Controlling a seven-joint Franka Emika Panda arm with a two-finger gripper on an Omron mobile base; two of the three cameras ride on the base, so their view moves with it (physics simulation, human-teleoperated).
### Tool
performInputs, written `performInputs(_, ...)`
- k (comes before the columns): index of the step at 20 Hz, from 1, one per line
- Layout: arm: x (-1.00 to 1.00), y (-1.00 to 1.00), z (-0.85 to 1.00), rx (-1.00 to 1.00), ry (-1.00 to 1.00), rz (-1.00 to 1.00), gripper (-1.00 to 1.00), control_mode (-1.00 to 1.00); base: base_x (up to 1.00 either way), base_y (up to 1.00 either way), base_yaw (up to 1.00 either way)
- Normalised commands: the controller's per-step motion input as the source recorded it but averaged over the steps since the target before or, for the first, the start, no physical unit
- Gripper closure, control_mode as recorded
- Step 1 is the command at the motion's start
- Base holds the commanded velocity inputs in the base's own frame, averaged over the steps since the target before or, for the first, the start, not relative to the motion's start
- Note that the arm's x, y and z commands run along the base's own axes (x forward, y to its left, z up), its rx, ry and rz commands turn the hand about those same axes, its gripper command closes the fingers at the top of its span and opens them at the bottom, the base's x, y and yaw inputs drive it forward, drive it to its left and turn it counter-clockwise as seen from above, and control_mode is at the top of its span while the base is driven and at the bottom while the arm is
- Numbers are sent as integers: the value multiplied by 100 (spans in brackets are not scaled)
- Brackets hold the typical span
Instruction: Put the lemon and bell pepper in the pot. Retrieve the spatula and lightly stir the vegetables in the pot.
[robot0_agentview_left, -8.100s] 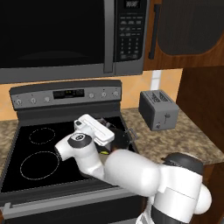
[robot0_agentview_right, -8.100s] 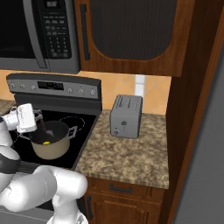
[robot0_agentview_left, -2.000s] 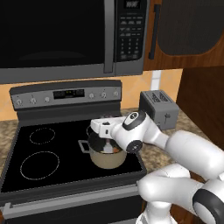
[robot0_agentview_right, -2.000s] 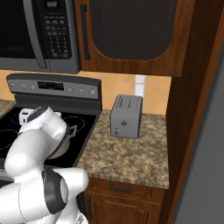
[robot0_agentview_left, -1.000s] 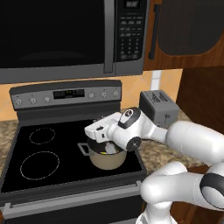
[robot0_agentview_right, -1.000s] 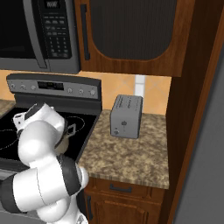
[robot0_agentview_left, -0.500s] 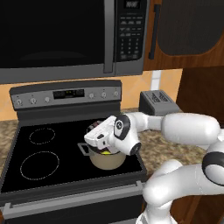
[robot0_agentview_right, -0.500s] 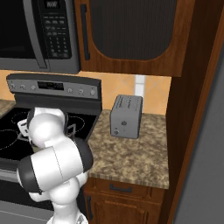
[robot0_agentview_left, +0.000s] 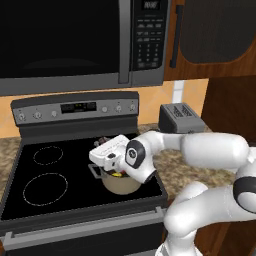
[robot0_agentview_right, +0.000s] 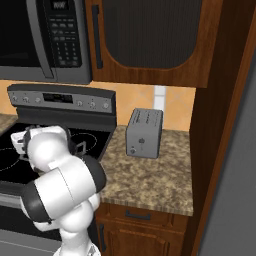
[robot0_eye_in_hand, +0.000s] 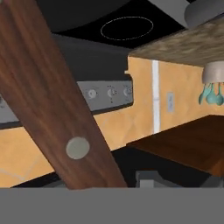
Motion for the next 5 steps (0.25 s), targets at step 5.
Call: performInputs(5, 0, -13, 0, 31, 10, 0, 100, -100, 0, 0, 0)
